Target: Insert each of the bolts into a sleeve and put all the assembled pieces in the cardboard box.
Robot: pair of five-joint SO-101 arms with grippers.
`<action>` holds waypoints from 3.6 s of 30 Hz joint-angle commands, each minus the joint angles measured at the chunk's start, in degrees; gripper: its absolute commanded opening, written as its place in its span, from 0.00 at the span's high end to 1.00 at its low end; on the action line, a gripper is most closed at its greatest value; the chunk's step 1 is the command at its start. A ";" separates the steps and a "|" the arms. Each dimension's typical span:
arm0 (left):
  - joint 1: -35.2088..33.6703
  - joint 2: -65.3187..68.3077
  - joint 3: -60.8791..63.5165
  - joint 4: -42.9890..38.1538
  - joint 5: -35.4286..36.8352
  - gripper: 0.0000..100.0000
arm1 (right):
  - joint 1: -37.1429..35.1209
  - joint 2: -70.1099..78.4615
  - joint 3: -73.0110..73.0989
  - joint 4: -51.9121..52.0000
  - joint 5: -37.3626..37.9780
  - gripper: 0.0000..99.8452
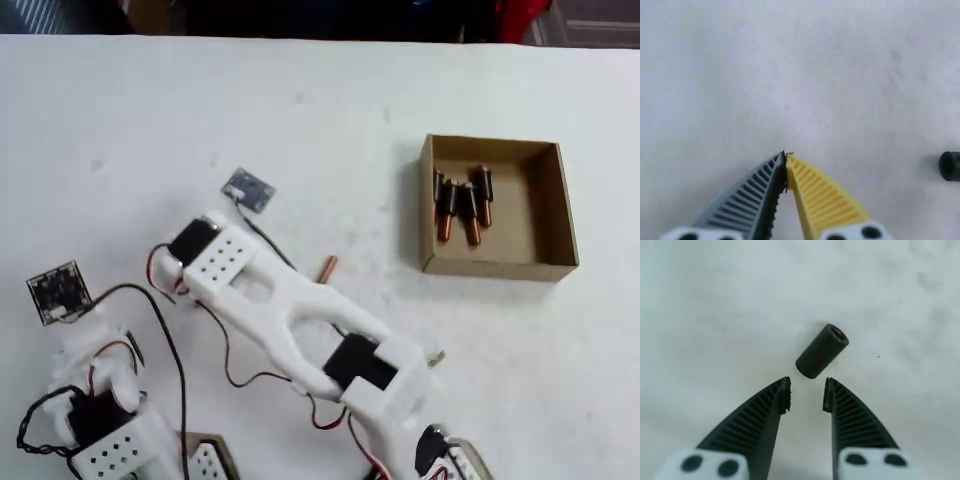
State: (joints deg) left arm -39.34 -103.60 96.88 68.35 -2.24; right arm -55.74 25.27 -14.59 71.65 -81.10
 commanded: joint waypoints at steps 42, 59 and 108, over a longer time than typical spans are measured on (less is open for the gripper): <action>-0.31 -0.48 -0.26 -1.41 -0.09 0.98 | 6.20 10.15 -2.29 -5.32 -14.42 0.98; -0.31 -0.48 -0.26 -1.32 -0.18 0.98 | 12.44 7.34 -19.96 20.79 31.12 0.98; -0.22 -0.48 0.09 -0.97 -0.26 0.98 | 38.20 -55.52 37.01 13.41 101.36 0.98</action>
State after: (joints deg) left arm -39.34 -103.52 97.14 68.35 -2.24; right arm -17.85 -25.80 13.01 91.96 19.65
